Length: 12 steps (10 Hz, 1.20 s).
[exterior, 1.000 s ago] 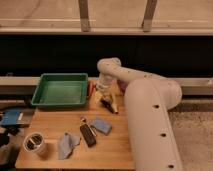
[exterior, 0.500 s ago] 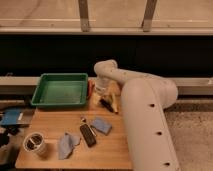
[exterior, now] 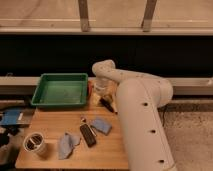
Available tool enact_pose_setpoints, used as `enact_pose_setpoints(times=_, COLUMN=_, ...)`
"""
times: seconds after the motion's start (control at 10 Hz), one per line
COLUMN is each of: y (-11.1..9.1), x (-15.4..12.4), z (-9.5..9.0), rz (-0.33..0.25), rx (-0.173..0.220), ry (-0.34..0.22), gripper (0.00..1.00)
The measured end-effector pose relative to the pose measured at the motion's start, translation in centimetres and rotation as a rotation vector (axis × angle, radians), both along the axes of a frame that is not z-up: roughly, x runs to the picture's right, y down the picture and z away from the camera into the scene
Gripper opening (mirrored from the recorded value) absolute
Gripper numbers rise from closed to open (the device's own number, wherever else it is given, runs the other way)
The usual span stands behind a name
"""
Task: Place brush in table surface
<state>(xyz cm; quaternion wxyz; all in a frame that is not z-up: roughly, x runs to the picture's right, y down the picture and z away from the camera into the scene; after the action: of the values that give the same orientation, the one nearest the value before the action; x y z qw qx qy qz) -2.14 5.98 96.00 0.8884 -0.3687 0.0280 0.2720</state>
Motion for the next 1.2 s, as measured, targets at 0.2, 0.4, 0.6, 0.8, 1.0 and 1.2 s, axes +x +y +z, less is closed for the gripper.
enact_pose_setpoints(times=0.2, y=-0.13, x=0.14, z=-0.03, rz=-0.003, rx=0.003, ry=0.000, gripper=0.38)
enact_pose_setpoints(times=0.4, y=0.02, x=0.55, z=0.41, rz=-0.007, rx=0.027, ry=0.053, gripper=0.18)
enact_pose_setpoints(times=0.6, y=-0.04, x=0.69, z=0.38, rz=-0.007, rx=0.031, ry=0.066, gripper=0.02)
enact_pose_setpoints(times=0.8, y=0.05, x=0.74, z=0.29, rz=-0.010, rx=0.028, ry=0.066, gripper=0.00)
enact_pose_setpoints(times=1.0, y=0.03, x=0.76, z=0.26, rz=-0.010, rx=0.031, ry=0.067, gripper=0.00)
enact_pose_setpoints(times=1.2, y=-0.27, x=0.64, z=-0.37, rz=-0.011, rx=0.058, ry=0.067, gripper=0.00)
